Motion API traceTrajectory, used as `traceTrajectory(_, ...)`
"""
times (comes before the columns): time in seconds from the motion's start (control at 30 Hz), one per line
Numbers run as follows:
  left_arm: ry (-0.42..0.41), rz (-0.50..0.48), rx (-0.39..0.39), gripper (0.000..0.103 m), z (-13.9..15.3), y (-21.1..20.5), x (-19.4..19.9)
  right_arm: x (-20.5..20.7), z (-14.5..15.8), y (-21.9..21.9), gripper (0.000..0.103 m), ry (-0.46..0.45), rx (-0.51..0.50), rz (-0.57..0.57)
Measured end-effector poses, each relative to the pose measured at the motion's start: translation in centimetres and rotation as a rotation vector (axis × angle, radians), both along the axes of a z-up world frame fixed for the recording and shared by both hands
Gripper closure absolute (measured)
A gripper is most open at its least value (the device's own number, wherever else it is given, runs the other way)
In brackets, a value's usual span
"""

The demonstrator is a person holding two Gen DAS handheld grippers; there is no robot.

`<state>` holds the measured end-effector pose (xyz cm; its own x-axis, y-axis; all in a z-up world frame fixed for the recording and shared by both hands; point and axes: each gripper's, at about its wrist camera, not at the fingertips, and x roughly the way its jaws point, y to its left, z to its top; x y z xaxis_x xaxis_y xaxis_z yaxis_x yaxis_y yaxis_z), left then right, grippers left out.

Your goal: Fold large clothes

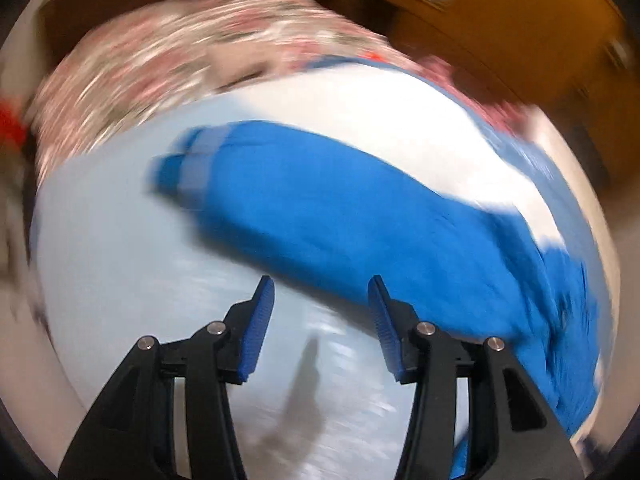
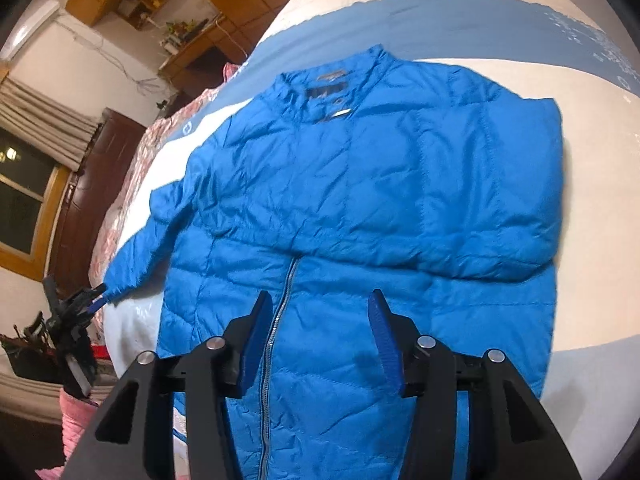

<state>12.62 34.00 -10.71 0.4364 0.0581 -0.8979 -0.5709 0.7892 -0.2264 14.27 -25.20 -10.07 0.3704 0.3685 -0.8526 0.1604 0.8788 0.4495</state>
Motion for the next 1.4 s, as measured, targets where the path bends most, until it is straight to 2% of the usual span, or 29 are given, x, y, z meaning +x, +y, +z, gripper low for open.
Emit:
traceTrajectory(0.07,-0.008,0.120,-0.069,0.054,-1.2,4.5,-1.3,0.0,-0.4,0.5,0.053,0.018,0.001,-0.006)
traceTrajectory(0.2,-0.070,0.267,-0.240,0.054,-3.5,10.0,-2.2,0.2,-0.5,1.6,0.053,0.026,-0.014,-0.002)
traceTrajectory(0.37,-0.137,0.322,-0.338,0.053,-5.1,12.4,-1.0,0.4,0.0,2.3,0.053,0.022,-0.048,-0.003)
traceTrajectory(0.47,-0.153,0.337,-0.347,0.053,-5.3,12.7,-0.2,0.5,0.2,2.5,0.053,0.024,-0.059,-0.006)
traceTrajectory(0.5,-0.152,0.343,-0.347,0.055,-5.5,12.7,-0.1,0.6,0.2,2.5,0.053,0.025,-0.062,-0.006)
traceTrajectory(0.53,-0.157,0.343,-0.345,0.069,-5.7,13.0,0.0,0.6,0.2,2.5,0.053,0.026,-0.063,-0.007)
traceTrajectory(0.6,-0.184,0.324,-0.371,0.084,-5.8,13.0,0.0,0.6,0.1,2.5,0.053,0.028,-0.063,-0.010)
traceTrajectory(0.73,-0.208,0.325,-0.326,0.091,-5.1,12.3,0.3,0.5,0.3,2.4,0.053,0.027,-0.067,-0.011)
traceTrajectory(0.87,-0.258,0.270,-0.241,0.093,-2.5,10.5,0.5,0.1,0.6,1.8,0.053,0.021,-0.066,-0.021)
traceTrajectory(1.03,-0.358,0.131,-0.153,0.094,3.1,5.7,1.2,-0.7,0.4,0.6,0.053,0.022,-0.064,-0.042)
traceTrajectory(1.1,-0.390,0.060,-0.111,0.094,5.4,2.9,1.8,-1.0,0.2,0.3,0.053,0.023,-0.060,-0.047)
traceTrajectory(1.23,-0.475,-0.143,-0.048,0.097,9.9,-5.4,3.1,-1.7,-0.1,-0.5,0.053,0.027,-0.055,-0.062)
traceTrajectory(1.4,-0.498,-0.381,-0.086,0.098,11.6,-15.6,5.4,-2.9,-0.3,-2.0,0.053,0.023,-0.044,-0.093)
